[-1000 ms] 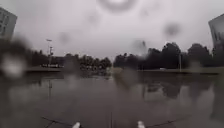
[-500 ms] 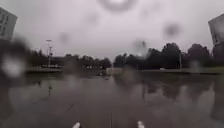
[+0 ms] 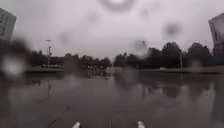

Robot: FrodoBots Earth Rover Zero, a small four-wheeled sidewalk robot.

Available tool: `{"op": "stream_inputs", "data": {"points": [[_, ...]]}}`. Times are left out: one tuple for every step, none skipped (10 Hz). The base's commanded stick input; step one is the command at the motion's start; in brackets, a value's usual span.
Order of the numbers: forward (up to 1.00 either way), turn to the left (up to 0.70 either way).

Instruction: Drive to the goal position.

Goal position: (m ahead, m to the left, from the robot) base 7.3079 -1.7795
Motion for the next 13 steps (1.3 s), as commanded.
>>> {"op": "stream_inputs", "data": {"points": [[0.45, 0.00], [0.45, 0.00], [0.45, 0.00], [0.45, 0.00], [0.45, 0.00], [0.45, 0.00], [0.45, 0.00], [0.45, 0.00], [0.45, 0.00], [0.45, 0.00], [0.45, 0.00], [0.45, 0.00], [0.45, 0.00]]}}
